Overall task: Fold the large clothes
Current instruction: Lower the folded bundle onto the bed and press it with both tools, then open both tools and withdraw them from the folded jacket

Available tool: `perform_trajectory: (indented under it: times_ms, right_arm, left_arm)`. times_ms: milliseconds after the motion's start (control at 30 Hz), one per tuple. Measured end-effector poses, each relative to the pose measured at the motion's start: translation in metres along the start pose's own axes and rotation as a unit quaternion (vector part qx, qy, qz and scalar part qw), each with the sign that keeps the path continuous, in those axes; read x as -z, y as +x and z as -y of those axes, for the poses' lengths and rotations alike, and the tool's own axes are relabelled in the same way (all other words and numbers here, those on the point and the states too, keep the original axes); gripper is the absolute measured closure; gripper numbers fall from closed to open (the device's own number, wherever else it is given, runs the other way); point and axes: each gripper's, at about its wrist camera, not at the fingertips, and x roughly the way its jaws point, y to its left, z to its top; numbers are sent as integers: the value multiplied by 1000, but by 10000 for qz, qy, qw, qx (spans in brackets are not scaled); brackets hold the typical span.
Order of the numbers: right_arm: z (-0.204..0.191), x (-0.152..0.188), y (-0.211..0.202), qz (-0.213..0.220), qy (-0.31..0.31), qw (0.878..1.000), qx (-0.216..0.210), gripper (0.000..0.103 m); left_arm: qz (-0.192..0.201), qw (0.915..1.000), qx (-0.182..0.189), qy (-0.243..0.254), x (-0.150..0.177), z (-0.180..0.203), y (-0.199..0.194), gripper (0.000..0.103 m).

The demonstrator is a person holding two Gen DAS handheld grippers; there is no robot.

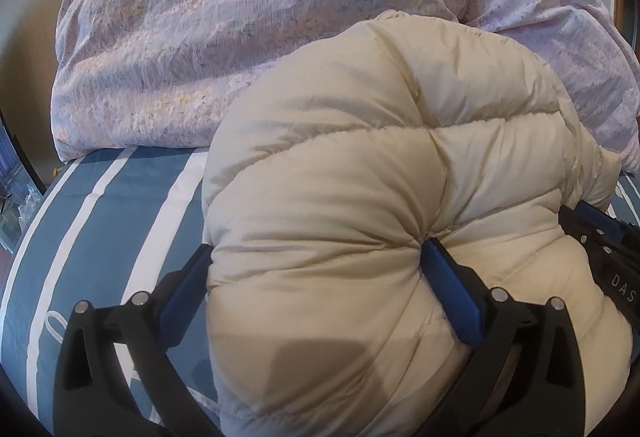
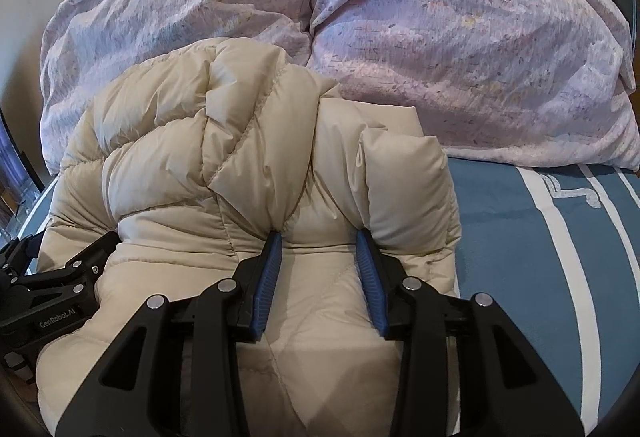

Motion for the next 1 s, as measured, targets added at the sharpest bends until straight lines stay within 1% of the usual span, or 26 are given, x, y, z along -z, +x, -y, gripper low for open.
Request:
perform_trajectory:
  times_ms: [133, 200, 233, 267, 300, 333, 367, 400, 467, 567, 633, 700, 767, 833, 933, 1000]
  right_arm:
    - [-1, 1, 2, 31, -14, 10000, 5, 61]
    - [0, 2, 0, 98, -21, 9999, -18, 59]
    - [-1, 3, -2, 125, -79, 9999, 13, 52]
    - [-2, 5, -6, 141, -137, 9998, 63, 39]
    - [-3, 6, -13, 172, -179, 9996, 115, 30]
    - [-3, 9, -23, 230, -168, 9995, 103, 7]
    - [-2, 11, -33, 301, -129, 9995, 36, 1]
    - [0, 15, -48, 441, -89, 9990, -27, 1]
    - [-1, 22, -73, 549, -62, 9984, -152, 1]
    - [2, 36, -107, 559, 109, 9978, -340, 1]
    - [2, 46, -125, 485, 252, 9976, -432, 1]
    - [2, 60, -147, 426, 345, 9974, -470, 1]
    - [-4, 73, -160, 377, 220, 9978, -491, 1]
    - [-10, 89, -176, 459, 116, 9981, -404, 1]
    - [-16, 108, -191, 511, 109, 9982, -309, 1]
    - [-17, 118, -197, 460, 161, 9982, -338, 1]
  left_arm:
    - [-15, 10000, 40, -64, 0, -1, 1, 2]
    - [32, 9999, 72, -120, 0, -3, 0, 2]
    - [49, 9999, 66, -127, 1, -4, -3, 2]
    - [45, 9999, 50, -120, 1, -5, -7, 2]
    - [36, 9999, 46, -127, 2, -5, -13, 2]
    - [35, 9999, 50, -149, 4, -6, -18, 2]
    - [40, 9998, 66, -186, 6, -8, -27, 2]
    - [41, 9997, 100, -214, 9, -9, -36, 2]
    - [61, 9993, 240, -263, 17, -16, -57, 2]
    - [64, 9989, 380, -248, 39, -28, -95, 2]
    - [-3, 9987, 438, -247, 54, -33, -112, 2]
    - [-19, 9986, 450, -279, 74, -41, -133, 2]
    - [-63, 9987, 385, -316, 90, -44, -147, 2]
    - [-122, 9986, 401, -332, 107, -46, -159, 2]
    - [-130, 9984, 401, -369, 126, -46, -173, 2]
    - [-85, 9984, 380, -416, 136, -46, -183, 2]
